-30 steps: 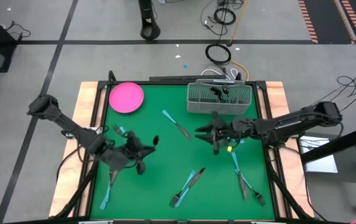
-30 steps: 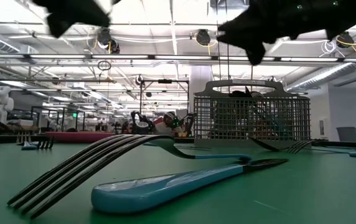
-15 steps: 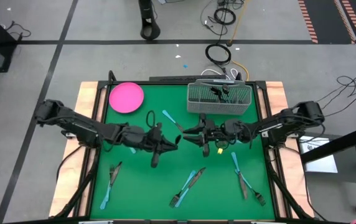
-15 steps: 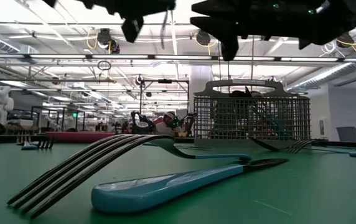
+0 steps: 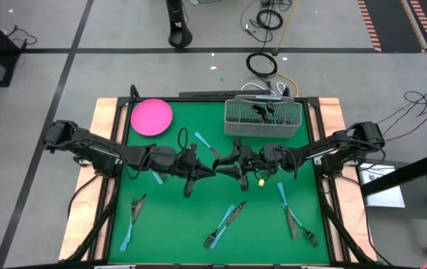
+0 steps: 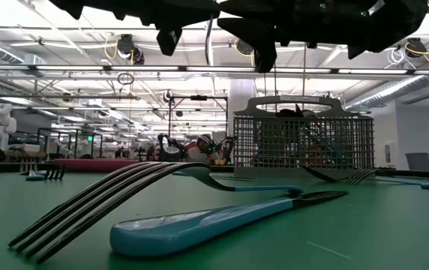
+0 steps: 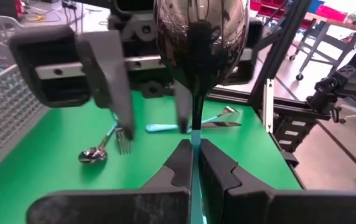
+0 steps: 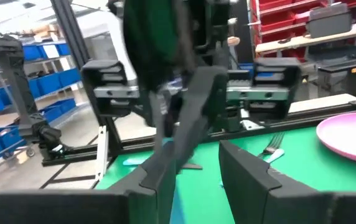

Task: Sort silverware
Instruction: Put the bottom black spoon into the cutlery rack with the other black spoons

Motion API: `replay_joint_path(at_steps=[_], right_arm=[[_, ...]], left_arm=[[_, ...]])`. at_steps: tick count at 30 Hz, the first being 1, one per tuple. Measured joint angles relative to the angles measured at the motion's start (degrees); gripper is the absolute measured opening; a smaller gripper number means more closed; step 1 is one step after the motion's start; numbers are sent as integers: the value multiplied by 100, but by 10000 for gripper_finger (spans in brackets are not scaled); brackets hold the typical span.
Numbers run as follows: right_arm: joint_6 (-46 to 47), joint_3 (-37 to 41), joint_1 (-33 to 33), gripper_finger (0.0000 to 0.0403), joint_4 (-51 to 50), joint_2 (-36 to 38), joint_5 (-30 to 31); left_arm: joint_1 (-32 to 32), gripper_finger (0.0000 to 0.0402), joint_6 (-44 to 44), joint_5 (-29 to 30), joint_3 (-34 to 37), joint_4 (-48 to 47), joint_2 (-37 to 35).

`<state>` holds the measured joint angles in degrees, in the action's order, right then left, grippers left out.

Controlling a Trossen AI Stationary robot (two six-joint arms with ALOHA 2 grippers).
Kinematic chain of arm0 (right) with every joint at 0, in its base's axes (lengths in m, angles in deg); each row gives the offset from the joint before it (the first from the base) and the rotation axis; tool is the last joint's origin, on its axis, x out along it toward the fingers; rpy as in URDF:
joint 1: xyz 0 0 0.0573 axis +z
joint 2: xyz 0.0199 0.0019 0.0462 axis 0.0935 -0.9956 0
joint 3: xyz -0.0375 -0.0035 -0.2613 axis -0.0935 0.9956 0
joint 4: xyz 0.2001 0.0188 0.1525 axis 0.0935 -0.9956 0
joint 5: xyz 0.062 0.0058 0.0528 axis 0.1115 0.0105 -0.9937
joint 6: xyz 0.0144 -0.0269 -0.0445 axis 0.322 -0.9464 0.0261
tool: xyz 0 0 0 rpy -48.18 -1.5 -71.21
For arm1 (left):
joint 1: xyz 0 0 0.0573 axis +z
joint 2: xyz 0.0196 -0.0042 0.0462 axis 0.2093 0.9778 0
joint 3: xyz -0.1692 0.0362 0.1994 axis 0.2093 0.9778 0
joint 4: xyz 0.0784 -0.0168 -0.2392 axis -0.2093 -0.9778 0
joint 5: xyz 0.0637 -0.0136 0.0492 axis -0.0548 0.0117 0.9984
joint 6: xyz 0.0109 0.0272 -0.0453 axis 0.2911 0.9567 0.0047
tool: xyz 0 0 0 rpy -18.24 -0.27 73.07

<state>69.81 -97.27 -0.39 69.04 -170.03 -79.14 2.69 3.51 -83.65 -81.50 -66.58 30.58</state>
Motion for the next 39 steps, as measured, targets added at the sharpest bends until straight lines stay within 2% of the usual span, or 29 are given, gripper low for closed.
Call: replay_joint_path(at_steps=[32,36,39], right_arm=[[-128,-2,2,113,306,4,-43],[-234,-2,0,90,310,4,-29],[-307,-2,-4,53,329,4,-13]], left_arm=[[251,9,28,-35,-9,472,278],[280,9,2,-35,-9,471,280],[293,9,2,-44,-9,476,278]])
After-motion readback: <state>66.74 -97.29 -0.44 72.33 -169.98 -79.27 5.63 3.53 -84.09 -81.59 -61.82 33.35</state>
